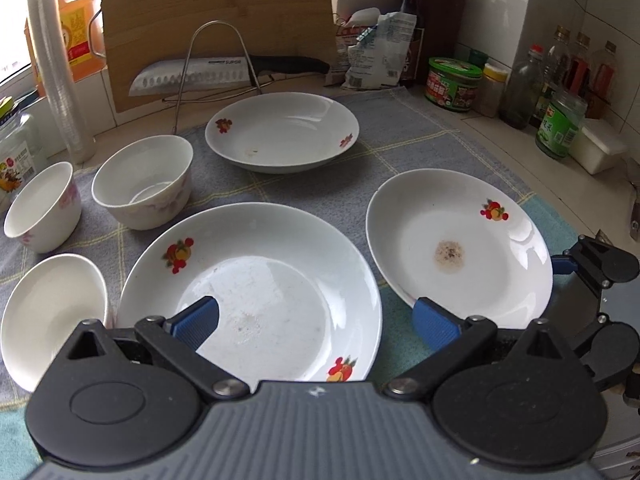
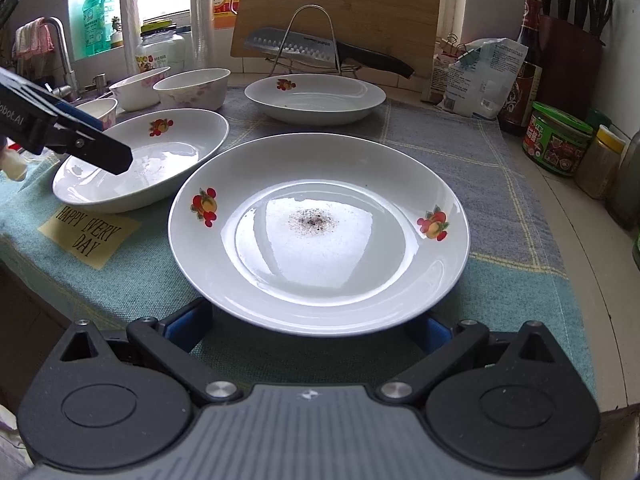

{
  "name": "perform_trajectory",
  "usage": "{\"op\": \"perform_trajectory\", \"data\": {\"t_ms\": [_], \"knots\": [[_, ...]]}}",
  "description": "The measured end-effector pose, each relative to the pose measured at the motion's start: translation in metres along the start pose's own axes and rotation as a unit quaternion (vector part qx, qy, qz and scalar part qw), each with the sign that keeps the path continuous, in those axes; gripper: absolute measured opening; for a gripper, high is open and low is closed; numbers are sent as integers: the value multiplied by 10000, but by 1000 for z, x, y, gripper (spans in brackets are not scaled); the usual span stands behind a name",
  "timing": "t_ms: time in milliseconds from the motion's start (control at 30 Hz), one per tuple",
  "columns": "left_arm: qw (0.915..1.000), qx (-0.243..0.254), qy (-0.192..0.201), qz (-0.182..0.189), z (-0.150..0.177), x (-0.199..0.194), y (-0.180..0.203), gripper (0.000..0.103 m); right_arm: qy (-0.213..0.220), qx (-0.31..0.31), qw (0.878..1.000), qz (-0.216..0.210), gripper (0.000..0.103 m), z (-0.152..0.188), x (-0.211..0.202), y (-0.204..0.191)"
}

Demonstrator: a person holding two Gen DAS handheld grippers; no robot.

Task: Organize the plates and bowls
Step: 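Move the left gripper toward the rim of the brown-stained white plate, then close the left gripper on the rim of the brown-stained plate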

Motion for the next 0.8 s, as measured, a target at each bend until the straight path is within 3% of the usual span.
{"op": "perform_trajectory", "data": {"t_ms": [300, 567, 800], "knots": [[9982, 584, -45, -98, -48, 18, 36, 102, 172, -324, 9989, -303, 103, 5, -1, 14], [9953, 788, -381, 426, -79, 50, 53, 100, 332, -334, 9983, -329, 103, 9, -1, 17], [9848, 1385, -772, 708, -99, 79, 56, 96, 437, -284, 9982, -279, 103, 11, -1, 17]]}}
Point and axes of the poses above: each gripper's, at about its wrist camera, not at the fingertips, and x roughly the way its jaws point, y to its right, z to its underside, the point moved 2 cm from there along x, roughly the way its jaws point, and after that the axes turned 6 degrees about -y, right-handed, at the moved point
